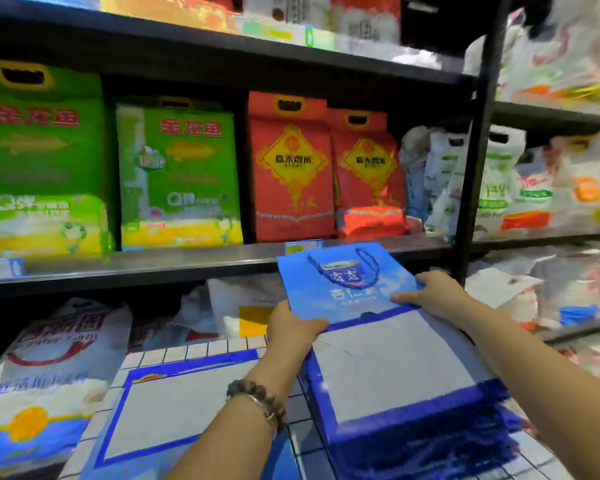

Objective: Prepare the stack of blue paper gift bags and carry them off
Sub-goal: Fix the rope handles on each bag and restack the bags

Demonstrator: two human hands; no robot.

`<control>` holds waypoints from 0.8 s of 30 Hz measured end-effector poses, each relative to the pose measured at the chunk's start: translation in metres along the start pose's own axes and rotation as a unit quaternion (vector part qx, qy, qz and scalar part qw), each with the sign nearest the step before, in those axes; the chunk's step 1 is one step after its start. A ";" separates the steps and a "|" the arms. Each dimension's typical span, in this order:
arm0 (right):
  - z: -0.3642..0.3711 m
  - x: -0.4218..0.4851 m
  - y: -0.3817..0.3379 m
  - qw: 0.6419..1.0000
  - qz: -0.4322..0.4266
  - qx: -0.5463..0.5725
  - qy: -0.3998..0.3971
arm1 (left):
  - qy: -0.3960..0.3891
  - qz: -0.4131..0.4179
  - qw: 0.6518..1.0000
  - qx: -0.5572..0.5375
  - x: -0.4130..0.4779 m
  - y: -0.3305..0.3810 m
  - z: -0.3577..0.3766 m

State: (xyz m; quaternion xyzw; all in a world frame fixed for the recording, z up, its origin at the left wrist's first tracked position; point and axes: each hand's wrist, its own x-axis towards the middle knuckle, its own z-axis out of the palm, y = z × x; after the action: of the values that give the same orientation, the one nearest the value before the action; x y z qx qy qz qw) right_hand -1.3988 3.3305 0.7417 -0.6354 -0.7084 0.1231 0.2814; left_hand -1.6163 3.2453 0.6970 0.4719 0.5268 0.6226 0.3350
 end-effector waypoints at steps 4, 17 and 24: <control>0.025 0.014 0.022 0.994 0.025 -0.088 -0.053 | -0.021 -0.015 0.990 0.140 0.006 -0.025 0.007; 0.020 0.014 0.002 0.947 -0.090 -0.228 -0.206 | -0.273 0.062 0.811 0.514 0.020 -0.009 0.031; 0.071 -0.028 0.022 0.906 -0.109 -0.257 -0.317 | -0.365 -0.034 0.746 0.555 0.005 -0.057 0.045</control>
State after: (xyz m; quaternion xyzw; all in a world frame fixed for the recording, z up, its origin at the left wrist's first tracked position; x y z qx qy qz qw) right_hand -1.4196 3.3197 0.6654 -0.5323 -0.8321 0.0997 -0.1194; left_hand -1.5803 3.2776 0.6429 0.7474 0.6328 -0.0117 0.2018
